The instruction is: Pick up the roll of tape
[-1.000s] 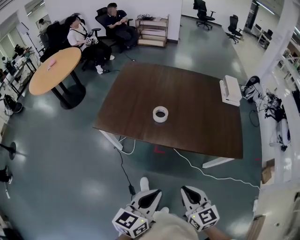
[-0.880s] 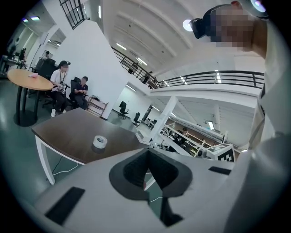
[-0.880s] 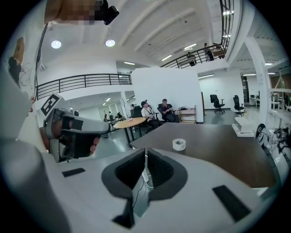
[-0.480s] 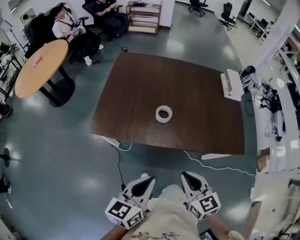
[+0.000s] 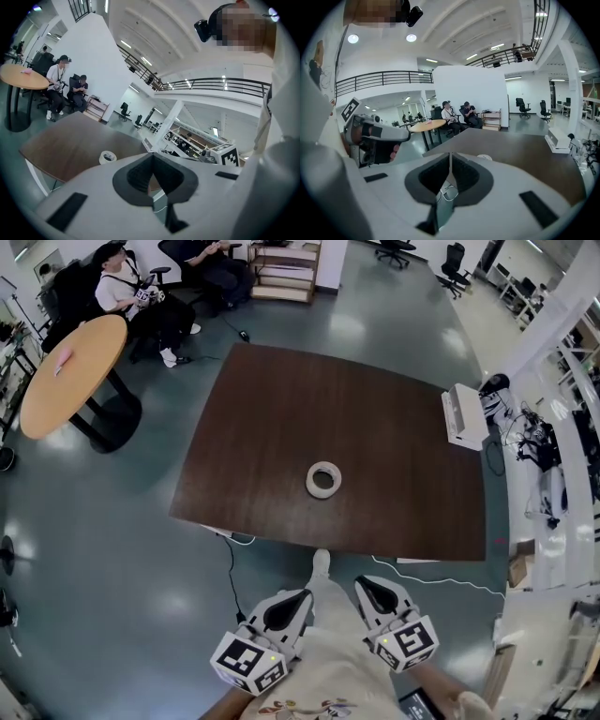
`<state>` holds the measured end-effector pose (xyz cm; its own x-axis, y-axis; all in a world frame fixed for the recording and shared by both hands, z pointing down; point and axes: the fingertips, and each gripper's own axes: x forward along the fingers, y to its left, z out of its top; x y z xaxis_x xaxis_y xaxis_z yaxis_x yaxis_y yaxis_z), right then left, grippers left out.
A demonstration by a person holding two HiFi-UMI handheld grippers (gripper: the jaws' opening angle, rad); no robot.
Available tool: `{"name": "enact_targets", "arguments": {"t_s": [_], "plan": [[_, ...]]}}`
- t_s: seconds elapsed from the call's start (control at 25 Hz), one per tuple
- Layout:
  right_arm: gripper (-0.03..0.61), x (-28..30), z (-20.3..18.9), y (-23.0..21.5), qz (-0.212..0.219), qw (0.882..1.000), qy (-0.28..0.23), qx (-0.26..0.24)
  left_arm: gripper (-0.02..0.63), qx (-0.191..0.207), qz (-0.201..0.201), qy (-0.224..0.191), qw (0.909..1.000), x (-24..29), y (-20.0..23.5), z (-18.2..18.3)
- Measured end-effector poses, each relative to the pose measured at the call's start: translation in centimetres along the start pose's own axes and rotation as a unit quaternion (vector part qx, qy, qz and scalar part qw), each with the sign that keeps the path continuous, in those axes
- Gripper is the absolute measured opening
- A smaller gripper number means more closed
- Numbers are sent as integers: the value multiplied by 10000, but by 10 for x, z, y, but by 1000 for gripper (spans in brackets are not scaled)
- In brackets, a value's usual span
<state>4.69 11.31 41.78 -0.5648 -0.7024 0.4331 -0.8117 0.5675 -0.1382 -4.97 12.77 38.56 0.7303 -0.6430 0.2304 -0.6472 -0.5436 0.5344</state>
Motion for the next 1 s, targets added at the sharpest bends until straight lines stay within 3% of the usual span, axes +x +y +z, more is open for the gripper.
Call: {"name": "enact_targets", "arguments": {"t_s": [0.4,0.6,0.8,1.0], "plan": [[12,69,39,-118,465,9988,82,-111,5,193,579,212,9979,116,41,46],[74,102,44,-172,810,9961,313,-171,6,157,910,324,9952,173,59,57],[75,137,44,-203,1076,9919,581,-334,5,29,1321,440,9903,205,84,58],[83,169,38,-213,1152,9854,983,-781,5,-19,1464,519,9879,218,104,62]]}}
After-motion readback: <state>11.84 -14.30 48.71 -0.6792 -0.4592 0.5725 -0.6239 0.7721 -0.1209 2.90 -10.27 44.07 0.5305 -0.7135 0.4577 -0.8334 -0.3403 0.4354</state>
